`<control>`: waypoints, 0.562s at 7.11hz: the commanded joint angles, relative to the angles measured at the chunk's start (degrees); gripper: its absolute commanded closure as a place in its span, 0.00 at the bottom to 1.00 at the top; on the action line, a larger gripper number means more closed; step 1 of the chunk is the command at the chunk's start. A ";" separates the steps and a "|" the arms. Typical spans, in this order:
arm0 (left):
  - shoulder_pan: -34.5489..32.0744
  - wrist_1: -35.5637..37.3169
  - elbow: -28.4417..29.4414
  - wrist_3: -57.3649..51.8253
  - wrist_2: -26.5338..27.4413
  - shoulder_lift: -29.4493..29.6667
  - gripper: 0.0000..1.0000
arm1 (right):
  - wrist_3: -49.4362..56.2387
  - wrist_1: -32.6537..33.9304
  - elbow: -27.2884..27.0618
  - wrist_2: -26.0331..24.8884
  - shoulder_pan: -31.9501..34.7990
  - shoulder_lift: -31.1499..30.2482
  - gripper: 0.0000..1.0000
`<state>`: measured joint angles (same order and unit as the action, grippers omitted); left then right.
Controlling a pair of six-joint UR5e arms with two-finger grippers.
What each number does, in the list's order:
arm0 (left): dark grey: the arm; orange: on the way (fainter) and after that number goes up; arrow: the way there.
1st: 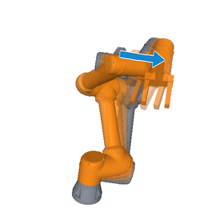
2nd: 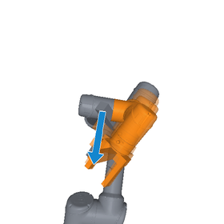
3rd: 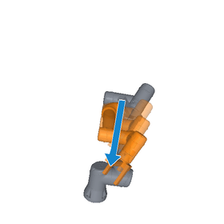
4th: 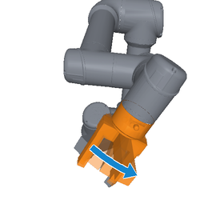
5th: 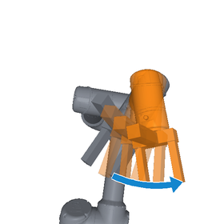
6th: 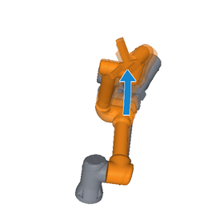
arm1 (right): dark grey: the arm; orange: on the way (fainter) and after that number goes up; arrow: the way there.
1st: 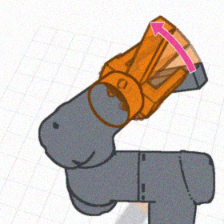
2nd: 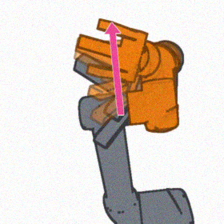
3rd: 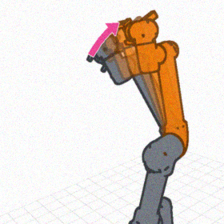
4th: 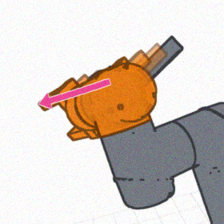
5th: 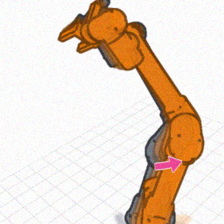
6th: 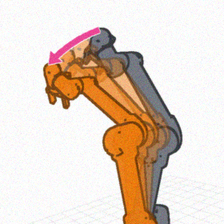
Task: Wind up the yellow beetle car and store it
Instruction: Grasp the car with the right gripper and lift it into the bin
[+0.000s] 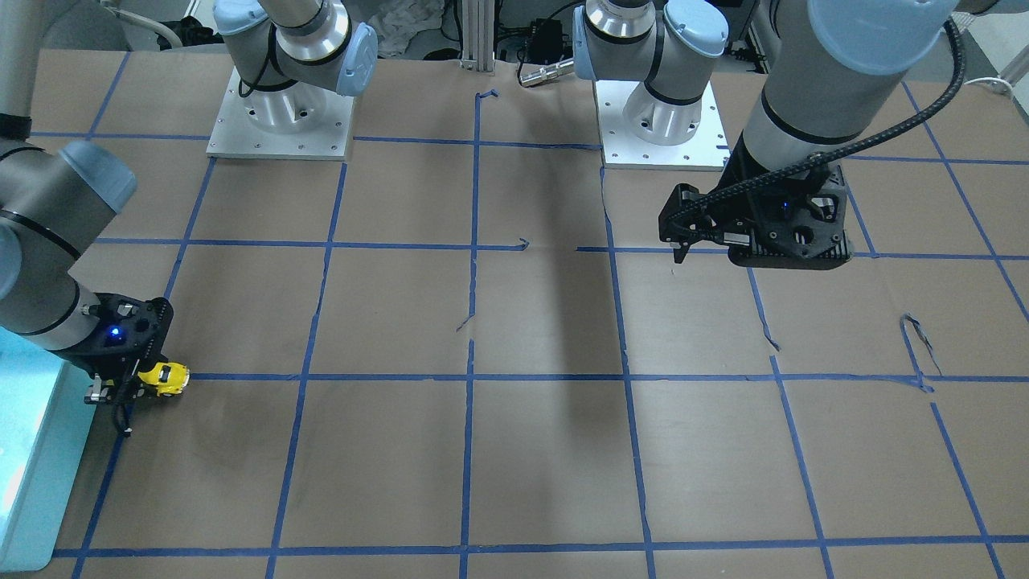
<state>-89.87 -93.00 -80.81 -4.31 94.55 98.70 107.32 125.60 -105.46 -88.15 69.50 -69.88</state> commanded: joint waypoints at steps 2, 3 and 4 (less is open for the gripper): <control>0.83 0.01 0.04 0.00 -0.15 -0.44 0.00 | -1.69 -22.87 20.10 -4.63 -0.06 -5.03 1.00; 0.84 0.01 0.03 0.00 -0.24 -0.44 0.00 | 2.07 -23.20 24.55 -5.44 -1.11 -0.39 1.00; 0.92 0.01 0.03 0.00 -0.24 -0.53 0.00 | 7.15 -22.86 24.60 -4.06 -6.25 3.57 1.00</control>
<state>-89.04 -92.99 -80.76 -4.31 94.35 98.27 109.29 103.84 -83.60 -92.63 67.57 -70.92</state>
